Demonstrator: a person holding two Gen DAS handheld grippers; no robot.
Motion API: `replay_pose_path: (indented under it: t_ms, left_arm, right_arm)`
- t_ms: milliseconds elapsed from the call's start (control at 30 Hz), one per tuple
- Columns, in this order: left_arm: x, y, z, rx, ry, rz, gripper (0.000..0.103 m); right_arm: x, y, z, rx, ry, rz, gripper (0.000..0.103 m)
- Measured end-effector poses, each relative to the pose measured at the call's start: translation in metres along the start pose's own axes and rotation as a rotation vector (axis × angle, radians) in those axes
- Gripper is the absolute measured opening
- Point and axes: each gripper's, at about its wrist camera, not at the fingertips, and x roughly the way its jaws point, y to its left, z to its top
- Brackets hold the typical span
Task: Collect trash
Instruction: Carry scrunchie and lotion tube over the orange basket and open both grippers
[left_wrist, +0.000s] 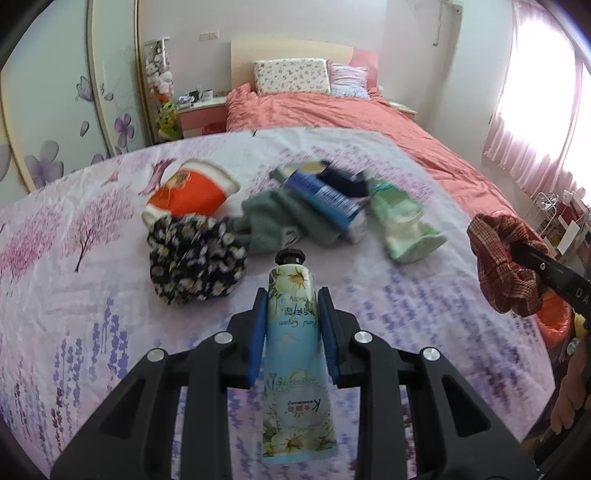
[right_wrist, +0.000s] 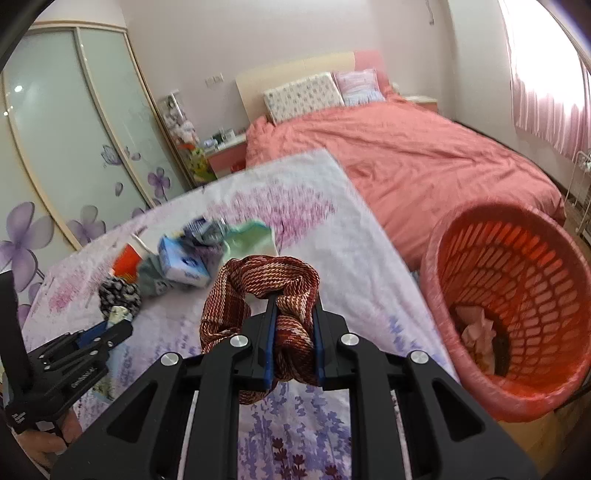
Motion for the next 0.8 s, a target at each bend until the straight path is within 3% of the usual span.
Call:
replay_pose_path:
  t_ms: [400, 800]
  left_arm:
    - [-0.048, -0.061, 0.035, 0.048, -0.095, -0.117, 0.027]
    - [-0.064, -0.158, 0.057, 0.168, -0.148, -0.29, 0.027]
  right_arm:
    - [-0.064, -0.017, 0.025, -0.015, -0.187, -0.048, 0.016]
    - [-0.097, -0.084, 0.032, 0.097, -0.307, -0.159, 0.016]
